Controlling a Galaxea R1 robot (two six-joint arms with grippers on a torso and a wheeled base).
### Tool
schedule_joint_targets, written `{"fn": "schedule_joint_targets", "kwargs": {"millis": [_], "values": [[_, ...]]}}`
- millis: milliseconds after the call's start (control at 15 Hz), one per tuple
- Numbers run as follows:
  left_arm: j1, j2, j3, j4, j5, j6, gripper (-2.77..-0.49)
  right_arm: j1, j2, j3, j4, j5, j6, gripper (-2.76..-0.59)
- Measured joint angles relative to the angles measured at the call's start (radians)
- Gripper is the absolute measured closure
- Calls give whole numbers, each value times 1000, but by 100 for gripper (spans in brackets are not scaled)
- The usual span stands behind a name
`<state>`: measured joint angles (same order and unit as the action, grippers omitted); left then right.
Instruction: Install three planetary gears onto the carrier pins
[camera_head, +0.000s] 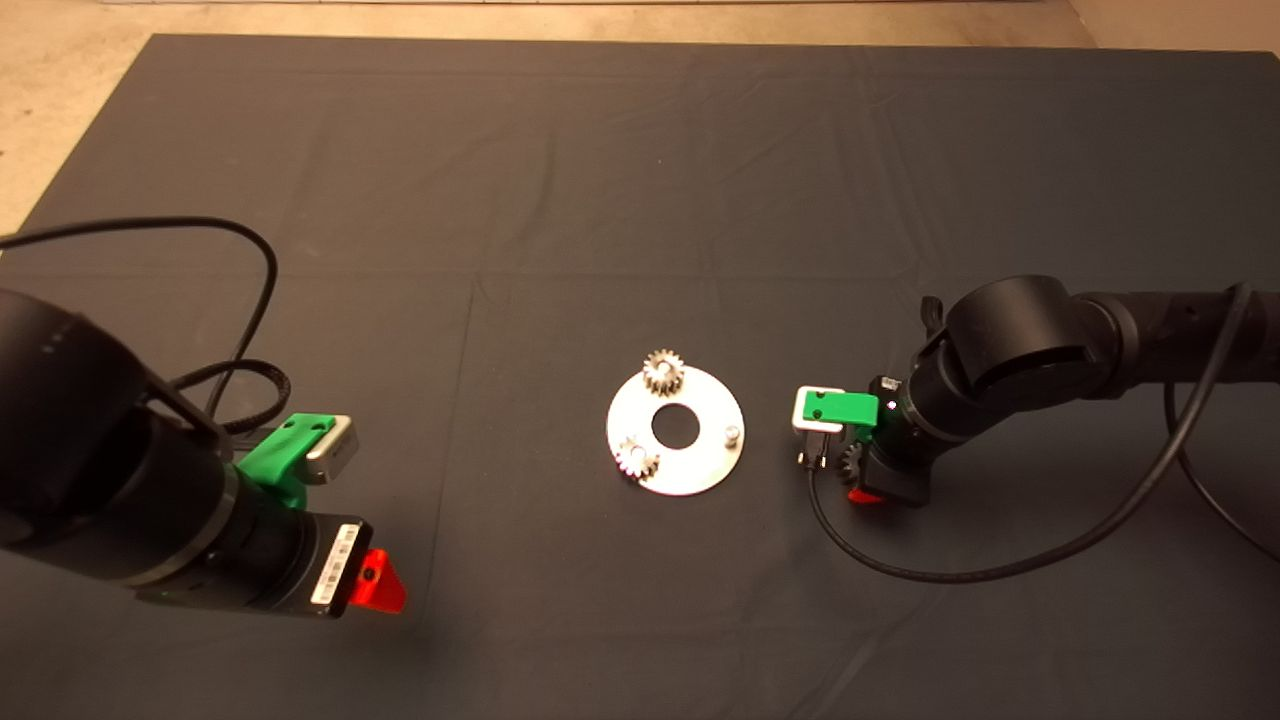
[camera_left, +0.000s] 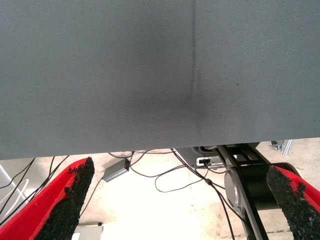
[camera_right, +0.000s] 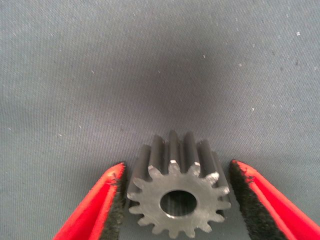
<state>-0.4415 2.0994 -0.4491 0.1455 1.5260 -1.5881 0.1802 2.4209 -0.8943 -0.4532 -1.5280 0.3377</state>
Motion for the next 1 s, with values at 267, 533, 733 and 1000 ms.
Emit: {"fn": "schedule_joint_targets", "kwargs": {"millis": [267,533,733,1000], "values": [[0,0,0,0,0,0,-248,0,-2,0,0,0,0,-132],[0,0,0,0,0,0,-248,0,-2,0,0,1,0,-118],[0,0,0,0,0,0,-248,0,-3,0,0,1,0,-118],[0,0,0,0,0,0,-248,0,-3,0,-2,1,1,-113]]}}
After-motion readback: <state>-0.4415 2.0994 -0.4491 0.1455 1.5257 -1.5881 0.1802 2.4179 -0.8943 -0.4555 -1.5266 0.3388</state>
